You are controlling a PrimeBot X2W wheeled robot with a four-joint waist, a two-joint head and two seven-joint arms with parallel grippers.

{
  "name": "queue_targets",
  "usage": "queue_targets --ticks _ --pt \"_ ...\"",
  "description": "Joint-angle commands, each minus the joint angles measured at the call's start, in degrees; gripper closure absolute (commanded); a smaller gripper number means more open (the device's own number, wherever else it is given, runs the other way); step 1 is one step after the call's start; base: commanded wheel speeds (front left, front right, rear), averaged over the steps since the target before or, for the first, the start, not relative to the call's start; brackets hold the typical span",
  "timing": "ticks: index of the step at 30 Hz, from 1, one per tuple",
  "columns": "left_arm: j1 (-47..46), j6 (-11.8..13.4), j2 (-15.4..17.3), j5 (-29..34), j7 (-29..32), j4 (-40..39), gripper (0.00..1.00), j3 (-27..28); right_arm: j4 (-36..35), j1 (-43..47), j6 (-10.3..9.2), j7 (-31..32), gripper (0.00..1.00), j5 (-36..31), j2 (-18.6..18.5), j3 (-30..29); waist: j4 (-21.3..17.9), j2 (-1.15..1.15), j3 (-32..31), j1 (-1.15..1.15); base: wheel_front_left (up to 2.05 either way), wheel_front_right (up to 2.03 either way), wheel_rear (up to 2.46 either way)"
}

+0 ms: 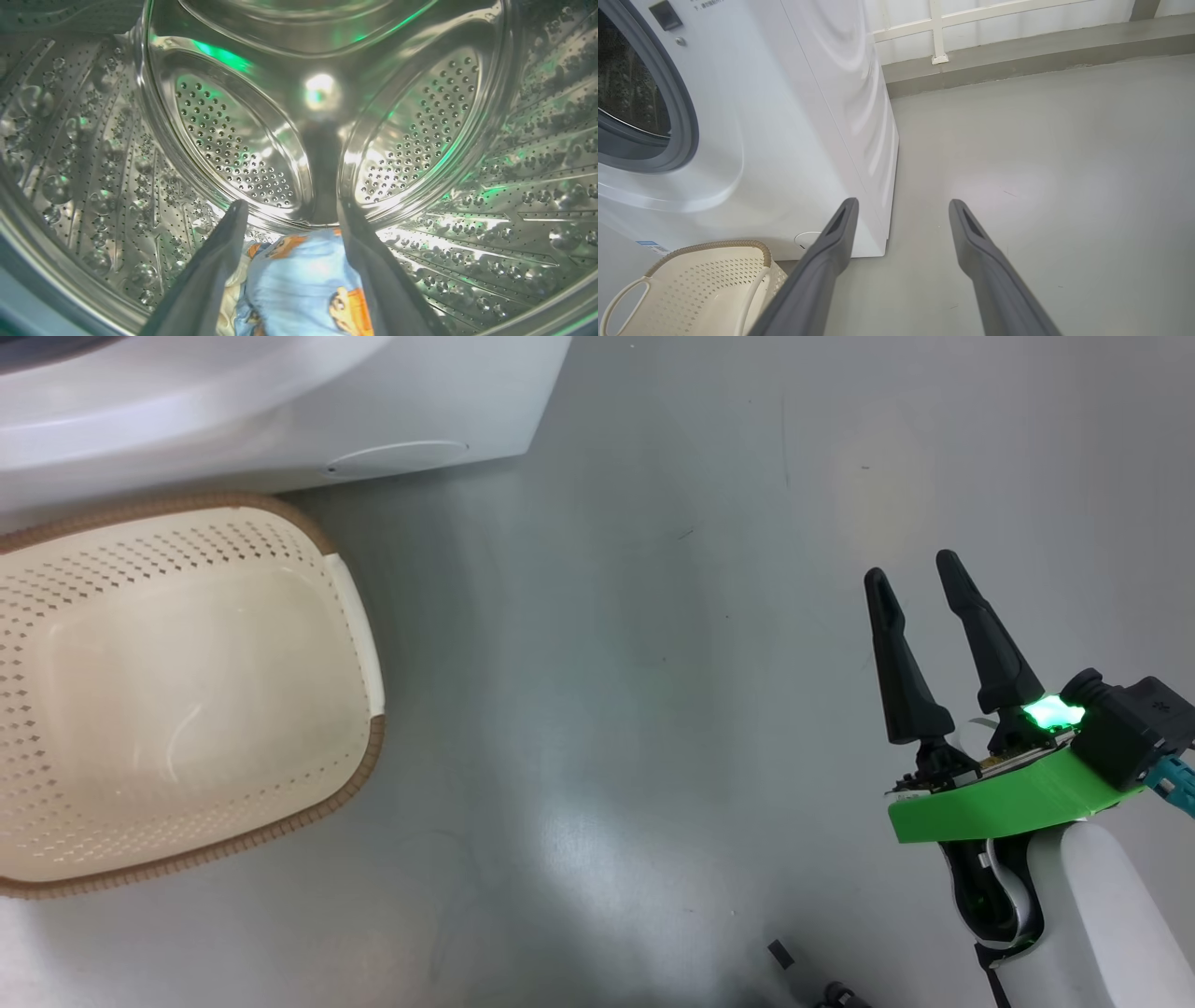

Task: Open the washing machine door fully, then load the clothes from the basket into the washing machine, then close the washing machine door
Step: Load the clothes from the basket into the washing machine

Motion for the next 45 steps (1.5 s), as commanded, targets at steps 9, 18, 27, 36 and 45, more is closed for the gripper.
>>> queue_targets --ticks 9,18,27,36,45 --pt "4.6 0.0 0.8 0.7 -0.3 -1.1 0.00 3.6 -1.6 0.5 0.57 -0.3 0.00 0.3 -1.0 0.9 1.2 0.00 -1.0 0.00 0.00 0.00 0.00" --pt "9.5 -0.3 -2.7 1.7 -0.3 -3.2 0.00 4.9 -1.7 1.0 0.57 -0.3 0.00 -0.1 -1.8 0.2 2.6 0.00 -2.5 0.00 0.00 0.00 0.00" --pt "20.1 -0.6 -7.0 0.3 -0.3 -7.8 0.00 8.8 -1.2 2.6 0.57 -0.3 0.00 -0.7 -3.5 -0.3 4.7 0.00 -7.0 0.00 0.00 0.00 0.00" --pt "33.3 -0.7 -10.3 -1.3 -0.3 -14.4 0.00 6.4 -0.5 5.7 0.57 -0.3 0.00 -1.0 -5.3 -1.2 7.2 0.00 -12.8 0.00 0.00 0.00 0.00" --pt "43.3 -0.7 -11.2 -2.4 -0.3 -17.7 0.00 3.5 0.5 8.9 0.57 -0.3 0.00 -0.7 -6.8 -1.7 9.0 0.00 -18.4 0.00 0.00 0.00 0.00"
